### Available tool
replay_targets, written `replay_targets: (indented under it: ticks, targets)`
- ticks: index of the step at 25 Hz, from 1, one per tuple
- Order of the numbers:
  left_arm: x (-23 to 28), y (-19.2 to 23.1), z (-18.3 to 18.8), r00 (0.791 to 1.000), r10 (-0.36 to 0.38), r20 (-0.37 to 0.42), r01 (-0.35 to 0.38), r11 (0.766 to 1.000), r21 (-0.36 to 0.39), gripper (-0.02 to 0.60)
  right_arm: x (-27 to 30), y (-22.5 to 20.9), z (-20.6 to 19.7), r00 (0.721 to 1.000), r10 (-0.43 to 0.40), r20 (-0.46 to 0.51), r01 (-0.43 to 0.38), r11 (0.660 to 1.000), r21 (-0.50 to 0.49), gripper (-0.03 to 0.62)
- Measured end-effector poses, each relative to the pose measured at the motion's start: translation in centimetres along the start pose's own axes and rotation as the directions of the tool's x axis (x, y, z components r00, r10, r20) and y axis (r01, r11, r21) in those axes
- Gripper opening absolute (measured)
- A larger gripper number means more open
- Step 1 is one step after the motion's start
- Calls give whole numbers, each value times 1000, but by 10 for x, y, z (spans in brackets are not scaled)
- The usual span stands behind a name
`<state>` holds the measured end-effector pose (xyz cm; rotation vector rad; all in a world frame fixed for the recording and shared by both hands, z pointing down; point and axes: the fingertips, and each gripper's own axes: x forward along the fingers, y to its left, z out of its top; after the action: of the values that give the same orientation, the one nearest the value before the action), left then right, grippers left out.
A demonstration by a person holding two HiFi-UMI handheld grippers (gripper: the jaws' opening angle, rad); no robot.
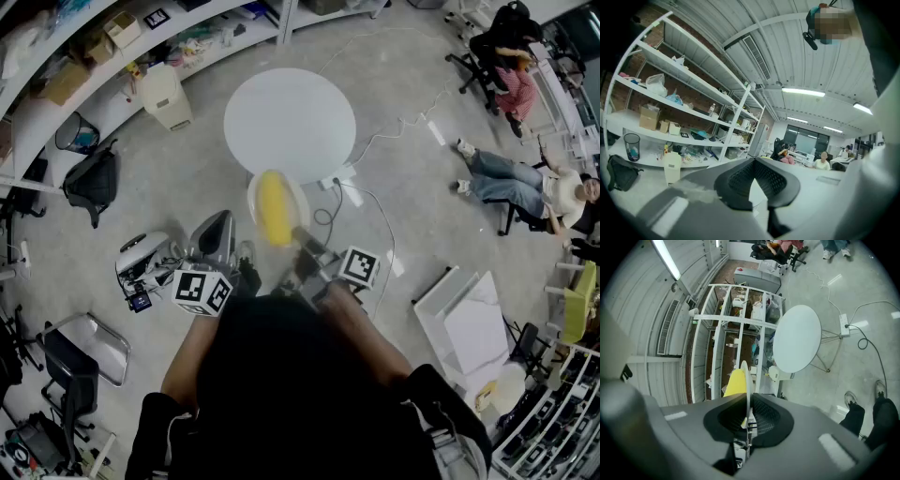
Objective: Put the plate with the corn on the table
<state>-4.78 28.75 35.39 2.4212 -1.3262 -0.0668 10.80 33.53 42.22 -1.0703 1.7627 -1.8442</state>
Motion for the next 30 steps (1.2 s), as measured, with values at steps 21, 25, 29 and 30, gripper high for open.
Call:
replay_targets:
  ticks: [21, 25, 29, 30]
  targets:
    - [2, 20, 9, 1000, -17, 0, 17, 1000, -18, 5, 21, 7, -6, 1000, -6, 16, 6, 1000, 12, 38]
    - [6, 30, 11, 1000, -29, -6, 28, 999, -21, 5, 32, 10, -6, 1000, 4, 21, -4, 1000, 11, 40]
    - [12, 39, 15, 999, -52, -9, 52, 998, -23, 5, 43, 15, -5, 999, 18, 40, -19, 1000, 14, 40]
    - [12, 45, 17, 998, -59, -10, 59, 998, -24, 5, 47, 16, -6, 999, 18, 45, -18, 1000, 5, 40]
